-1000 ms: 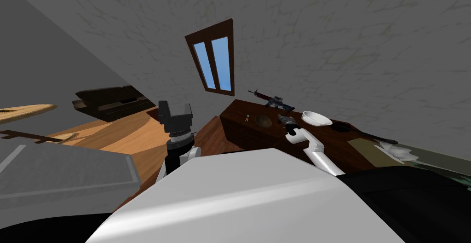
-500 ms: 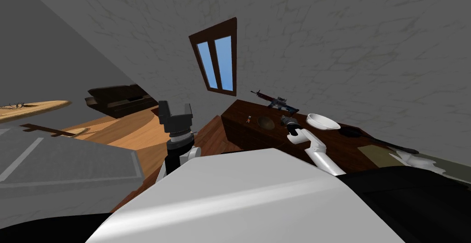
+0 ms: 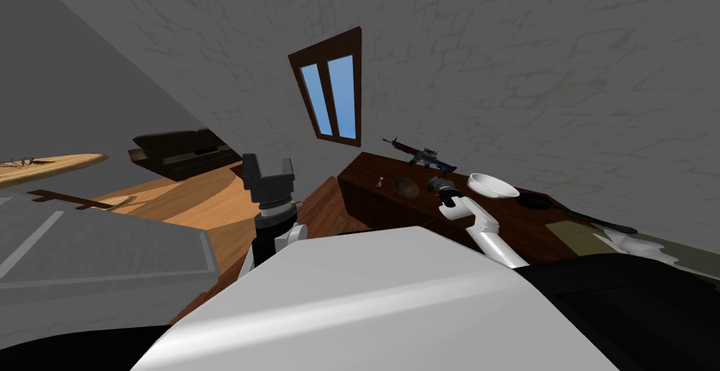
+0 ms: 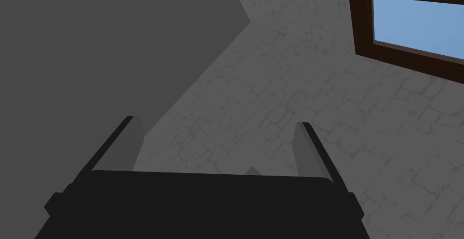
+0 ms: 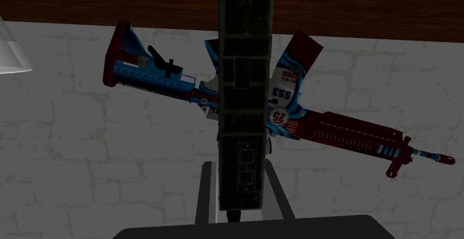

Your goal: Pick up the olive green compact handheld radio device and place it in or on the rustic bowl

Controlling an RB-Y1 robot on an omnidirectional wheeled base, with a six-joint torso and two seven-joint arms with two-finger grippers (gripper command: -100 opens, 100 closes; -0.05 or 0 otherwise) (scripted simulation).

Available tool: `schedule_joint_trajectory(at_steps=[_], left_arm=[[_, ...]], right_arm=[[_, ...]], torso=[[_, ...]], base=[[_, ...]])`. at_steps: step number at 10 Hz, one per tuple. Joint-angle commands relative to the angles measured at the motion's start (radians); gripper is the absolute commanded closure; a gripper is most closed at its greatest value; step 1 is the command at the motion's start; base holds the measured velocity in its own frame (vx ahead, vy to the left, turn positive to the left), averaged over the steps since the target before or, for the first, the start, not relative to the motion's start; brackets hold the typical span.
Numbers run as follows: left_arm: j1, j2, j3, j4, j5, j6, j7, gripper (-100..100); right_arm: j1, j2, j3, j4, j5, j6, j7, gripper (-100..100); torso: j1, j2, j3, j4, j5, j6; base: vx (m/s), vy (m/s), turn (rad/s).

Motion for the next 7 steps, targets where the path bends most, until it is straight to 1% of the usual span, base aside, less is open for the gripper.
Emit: schedule_joint_trajectory(at_steps=[1,2,3,4,5,6,7], left_arm=[[0.0,0.0,0.0,0.0,0.0,0.0,0.0,0],[0.0,0.0,0.0,0.0,0.0,0.0,0.0,0],[0.0,0.0,0.0,0.0,0.0,0.0,0.0,0],[0.0,0.0,0.0,0.0,0.0,0.0,0.0,0],[0.0,0.0,0.0,0.0,0.0,0.0,0.0,0],[0.0,0.0,0.0,0.0,0.0,0.0,0.0,0],[0.0,0.0,0.0,0.0,0.0,0.0,0.0,0]], right_arm=[[0.0,0.003,0.023,-0.033,-0.002,0.017,0.008,100],[-0.004,0.002,0.013,-0.017,0.001,0.008,0.004,100],[-0.004,0.003,0.015,-0.02,0.001,0.011,0.006,0],[0.006,-0.013,0.02,-0.025,-0.009,0.018,0.001,100],[0.012,-0.023,0.022,-0.029,-0.015,0.023,-0.002,100],[0.026,-0.048,0.028,-0.039,-0.03,0.037,-0.008,100],[0.034,-0.062,0.031,-0.046,-0.039,0.045,-0.011,100]], torso=[[0.0,0.0,0.0,0.0,0.0,0.0],[0.001,0.002,0.001,0.0,0.0,0.001],[0.001,0.002,0.001,0.0,0.0,0.001],[0.0,0.001,0.001,0.0,0.0,0.0],[0.003,0.006,0.002,0.0,-0.001,0.002],[0.005,0.011,0.004,-0.001,-0.003,0.003],[0.007,0.015,0.006,-0.002,-0.005,0.005]], base=[[-0.026,0.012,-0.186],[-0.017,0.013,-0.05],[0.0,0.0,0.0],[-0.086,0.05,-0.019],[-0.134,0.087,-0.042],[-0.173,0.131,-0.06],[-0.163,0.116,-0.073]])
